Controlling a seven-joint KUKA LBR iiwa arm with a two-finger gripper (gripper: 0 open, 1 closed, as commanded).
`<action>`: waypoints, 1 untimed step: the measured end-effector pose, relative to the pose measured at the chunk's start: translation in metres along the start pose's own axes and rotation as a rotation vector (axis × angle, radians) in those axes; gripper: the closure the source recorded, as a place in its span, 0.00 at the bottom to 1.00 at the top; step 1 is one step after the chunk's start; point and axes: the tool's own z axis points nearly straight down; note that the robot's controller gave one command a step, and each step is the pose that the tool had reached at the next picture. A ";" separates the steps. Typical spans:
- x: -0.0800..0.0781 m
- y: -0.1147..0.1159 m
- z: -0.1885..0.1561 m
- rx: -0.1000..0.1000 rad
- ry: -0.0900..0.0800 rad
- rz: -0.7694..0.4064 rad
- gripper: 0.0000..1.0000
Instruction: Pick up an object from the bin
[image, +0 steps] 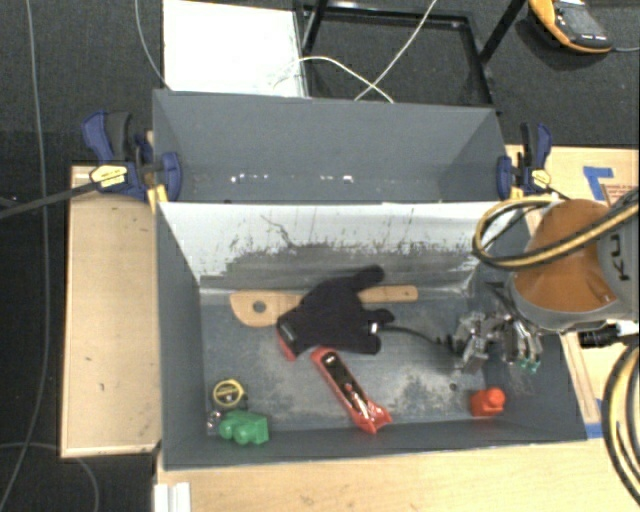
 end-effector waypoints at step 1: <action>0.000 0.000 0.000 0.000 0.000 -0.001 1.00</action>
Offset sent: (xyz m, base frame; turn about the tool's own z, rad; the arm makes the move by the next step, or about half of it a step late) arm -0.0001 -0.0001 0.0442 -0.0005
